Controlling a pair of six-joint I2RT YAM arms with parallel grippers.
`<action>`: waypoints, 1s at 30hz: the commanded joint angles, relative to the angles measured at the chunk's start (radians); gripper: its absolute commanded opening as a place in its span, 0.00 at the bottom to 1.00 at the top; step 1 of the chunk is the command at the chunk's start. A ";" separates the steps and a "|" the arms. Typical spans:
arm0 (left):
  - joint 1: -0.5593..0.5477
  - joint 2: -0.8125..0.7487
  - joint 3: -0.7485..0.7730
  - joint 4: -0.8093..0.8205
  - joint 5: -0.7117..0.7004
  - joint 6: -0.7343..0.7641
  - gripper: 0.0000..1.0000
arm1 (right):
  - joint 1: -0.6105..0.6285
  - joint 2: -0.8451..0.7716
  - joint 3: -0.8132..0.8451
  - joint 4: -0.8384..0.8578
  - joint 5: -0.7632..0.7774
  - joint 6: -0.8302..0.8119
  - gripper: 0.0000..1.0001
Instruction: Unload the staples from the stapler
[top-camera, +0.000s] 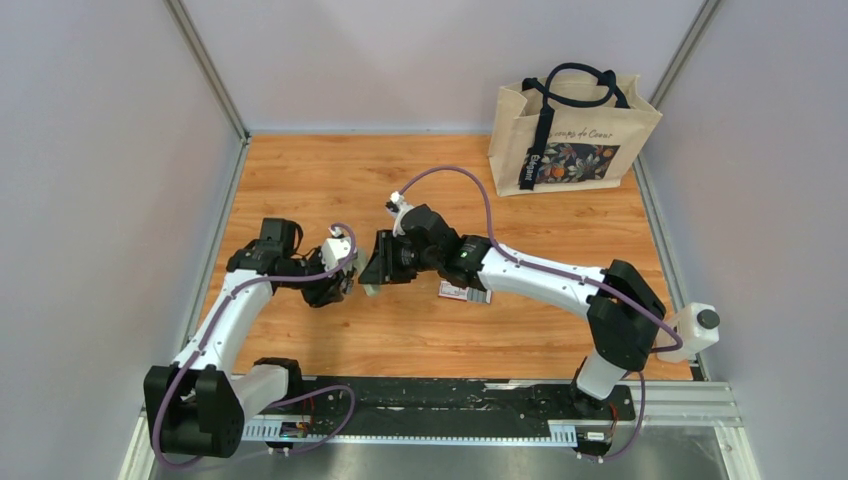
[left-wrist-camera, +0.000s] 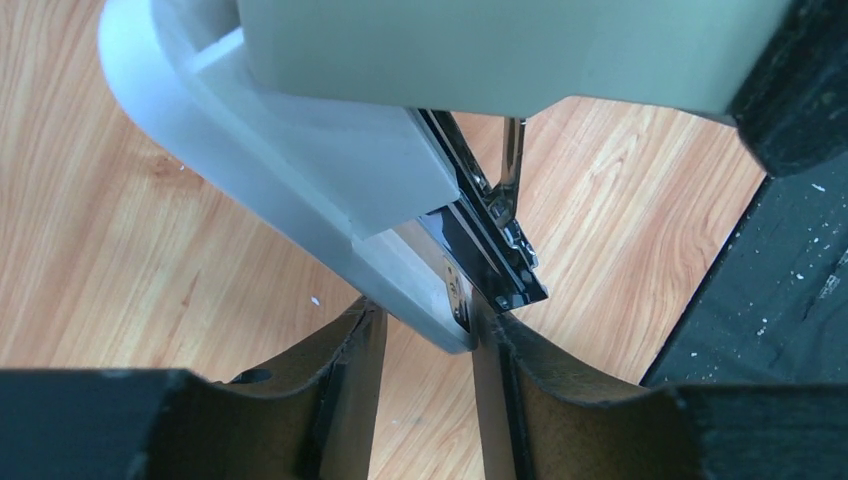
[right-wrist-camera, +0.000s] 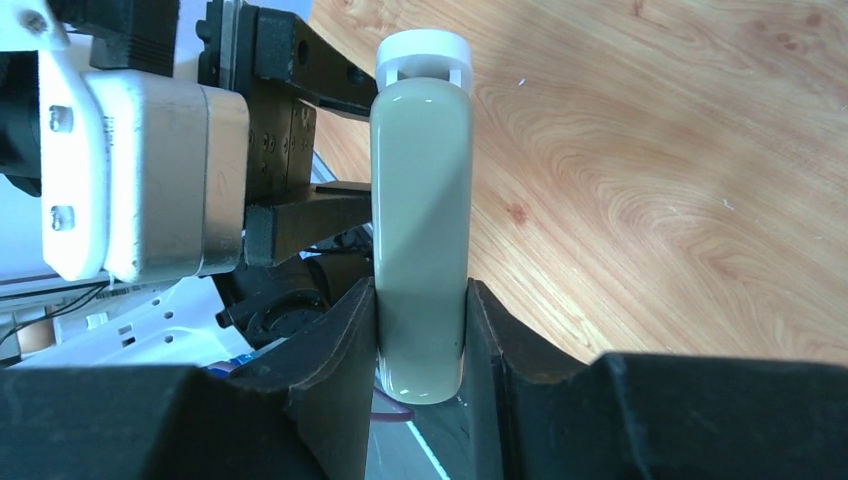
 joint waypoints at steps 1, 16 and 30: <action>-0.006 -0.009 -0.003 0.060 0.025 -0.004 0.42 | 0.009 0.020 -0.008 0.110 -0.105 0.065 0.08; -0.012 -0.022 -0.055 0.183 -0.120 0.037 0.24 | 0.015 0.021 -0.048 -0.123 -0.013 -0.081 0.06; -0.116 -0.170 -0.248 0.428 -0.369 0.152 0.15 | 0.035 -0.024 -0.084 -0.243 0.099 -0.288 0.07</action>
